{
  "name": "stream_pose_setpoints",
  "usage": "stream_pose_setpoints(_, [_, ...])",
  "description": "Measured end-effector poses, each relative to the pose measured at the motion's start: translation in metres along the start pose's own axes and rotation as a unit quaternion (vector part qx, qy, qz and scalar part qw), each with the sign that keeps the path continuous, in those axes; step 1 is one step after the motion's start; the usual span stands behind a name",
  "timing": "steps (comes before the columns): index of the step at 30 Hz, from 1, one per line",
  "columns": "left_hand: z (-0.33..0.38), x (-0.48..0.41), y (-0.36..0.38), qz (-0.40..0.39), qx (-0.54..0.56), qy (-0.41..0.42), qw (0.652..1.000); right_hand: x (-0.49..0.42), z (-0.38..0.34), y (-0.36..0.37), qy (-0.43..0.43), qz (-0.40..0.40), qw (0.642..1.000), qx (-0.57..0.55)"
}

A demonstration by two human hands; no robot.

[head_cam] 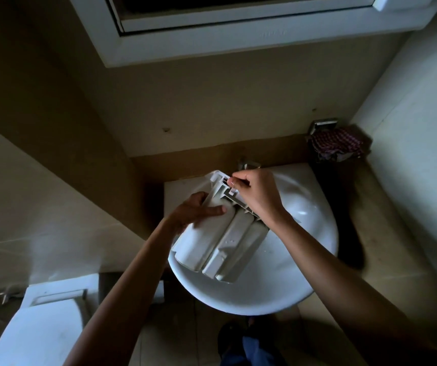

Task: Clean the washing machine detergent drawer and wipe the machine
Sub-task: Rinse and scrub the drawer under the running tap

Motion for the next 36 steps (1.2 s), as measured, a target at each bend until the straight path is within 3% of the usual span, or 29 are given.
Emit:
stream_pose_setpoints(6, [-0.012, 0.007, -0.004, 0.038, 0.021, 0.043, 0.998, 0.017, -0.018, 0.006, -0.065, 0.029, 0.997, 0.032])
stream_pose_setpoints(9, [-0.013, 0.012, -0.004, 0.044, 0.003, 0.066, 0.997, 0.036, -0.027, 0.017, -0.155, 0.053, 0.982, 0.098])
stream_pose_setpoints(13, [-0.016, 0.023, -0.008, 0.111, -0.002, 0.101, 0.989, 0.059, -0.023, 0.025, -0.275, 0.095, 0.949, 0.116])
stream_pose_setpoints(16, [-0.017, 0.034, -0.011, 0.165, -0.118, 0.173, 0.964, 0.070, -0.004, 0.028, -0.303, 0.073, 0.948, 0.067])
stream_pose_setpoints(18, [-0.018, 0.040, -0.009, 0.206, -0.177, 0.188, 0.944, 0.075, 0.009, 0.027, -0.288, 0.016, 0.958, 0.006])
stream_pose_setpoints(21, [-0.028, 0.047, -0.003, 0.240, -0.203, 0.185, 0.931, 0.079, 0.023, 0.015, -0.183, -0.033, 0.972, -0.141])
stream_pose_setpoints(23, [-0.033, 0.052, 0.001, 0.255, -0.237, 0.236, 0.907, 0.075, 0.038, 0.006, -0.049, 0.015, 0.965, -0.257])
stream_pose_setpoints(26, [-0.032, 0.059, 0.006, 0.271, -0.287, 0.309, 0.865, 0.060, 0.078, -0.002, 0.147, 0.133, 0.906, -0.375])
stream_pose_setpoints(28, [-0.031, 0.061, 0.011, 0.271, -0.321, 0.344, 0.840, 0.051, 0.111, -0.005, 0.269, 0.174, 0.862, -0.392])
stream_pose_setpoints(31, [-0.029, 0.062, 0.016, 0.245, -0.297, 0.351, 0.854, 0.046, 0.147, -0.007, 0.382, 0.138, 0.831, -0.380])
stream_pose_setpoints(34, [-0.028, 0.066, 0.019, 0.223, -0.287, 0.358, 0.860, 0.045, 0.166, -0.002, 0.441, 0.048, 0.816, -0.369])
stream_pose_setpoints(36, [-0.031, 0.065, 0.020, 0.175, -0.225, 0.306, 0.909, 0.044, 0.174, 0.004, 0.453, -0.026, 0.818, -0.354])
Point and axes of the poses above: each hand's wrist, its own x-axis away from the middle knuckle, its own y-axis out of the palm, z = x × y, the point moved 3 cm from there along -x, towards the middle knuckle, and after that the axes turned 5 degrees about y, right-handed, at the moved point
